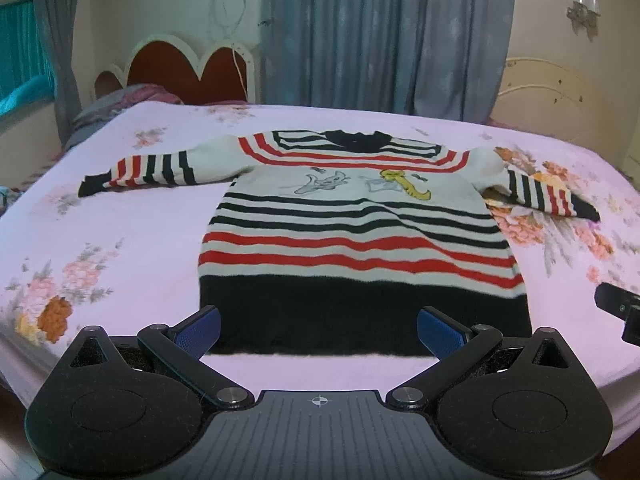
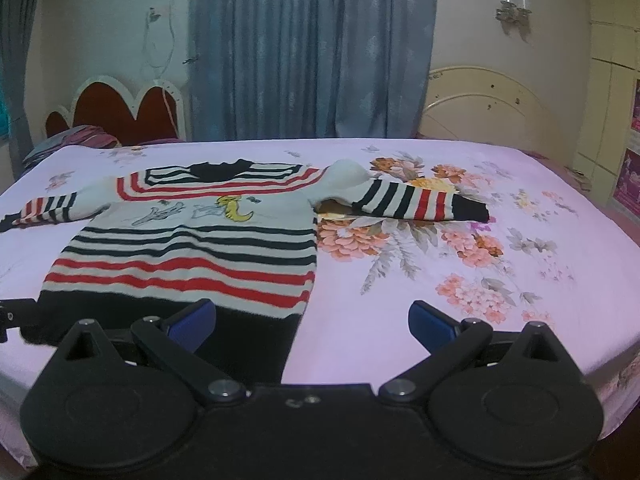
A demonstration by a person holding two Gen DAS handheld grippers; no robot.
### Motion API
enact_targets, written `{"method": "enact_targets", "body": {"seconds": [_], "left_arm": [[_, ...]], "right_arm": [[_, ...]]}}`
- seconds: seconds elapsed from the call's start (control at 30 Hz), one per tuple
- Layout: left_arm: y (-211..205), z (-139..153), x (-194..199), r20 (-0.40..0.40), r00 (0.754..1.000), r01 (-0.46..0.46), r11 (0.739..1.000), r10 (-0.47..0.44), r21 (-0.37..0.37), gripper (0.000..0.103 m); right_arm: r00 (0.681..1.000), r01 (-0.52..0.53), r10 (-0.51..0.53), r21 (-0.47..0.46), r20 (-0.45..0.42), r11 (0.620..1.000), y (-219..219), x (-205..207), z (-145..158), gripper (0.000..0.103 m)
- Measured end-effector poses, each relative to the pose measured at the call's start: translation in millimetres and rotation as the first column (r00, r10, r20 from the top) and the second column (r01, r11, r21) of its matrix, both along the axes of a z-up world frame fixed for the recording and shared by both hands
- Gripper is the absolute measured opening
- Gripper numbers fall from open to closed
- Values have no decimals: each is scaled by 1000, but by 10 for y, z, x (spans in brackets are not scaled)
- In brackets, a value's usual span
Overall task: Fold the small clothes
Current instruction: 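Grasp the black cuff of a sweater sleeve with the right gripper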
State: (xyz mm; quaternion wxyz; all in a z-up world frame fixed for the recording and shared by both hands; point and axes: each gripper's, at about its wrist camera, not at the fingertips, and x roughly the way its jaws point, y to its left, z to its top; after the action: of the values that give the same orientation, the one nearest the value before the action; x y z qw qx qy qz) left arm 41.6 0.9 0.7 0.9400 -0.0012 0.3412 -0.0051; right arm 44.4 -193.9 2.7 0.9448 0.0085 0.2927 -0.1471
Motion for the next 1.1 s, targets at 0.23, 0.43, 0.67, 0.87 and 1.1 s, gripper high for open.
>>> {"method": "enact_targets", "body": {"seconds": [0.23,0.43,0.67,0.87,1.1], "left_arm": [[97,17,554,17,995,95,988,-93,-124,103],[64,-25,1187,-2,986,167,978,-168,-124,103],[-17,-131,1787,-5,985,171,984,-171,-59,103],[-76,-250,2132,62,996,64,997,-61,-38,102],[-351,-343,2517,-1,999,-34,999,34,16,103]], "right_arm": [[997,77,-77,1,18,997,-229,358,15,102],[980,188,-187,1,71,982,-541,751,54,102],[947,298,-300,40,115,954,-1009,1040,82,95],[931,346,-355,102,88,933,-1676,1469,-74,60],[881,432,-472,359,28,828,-2776,1977,-569,37]]}}
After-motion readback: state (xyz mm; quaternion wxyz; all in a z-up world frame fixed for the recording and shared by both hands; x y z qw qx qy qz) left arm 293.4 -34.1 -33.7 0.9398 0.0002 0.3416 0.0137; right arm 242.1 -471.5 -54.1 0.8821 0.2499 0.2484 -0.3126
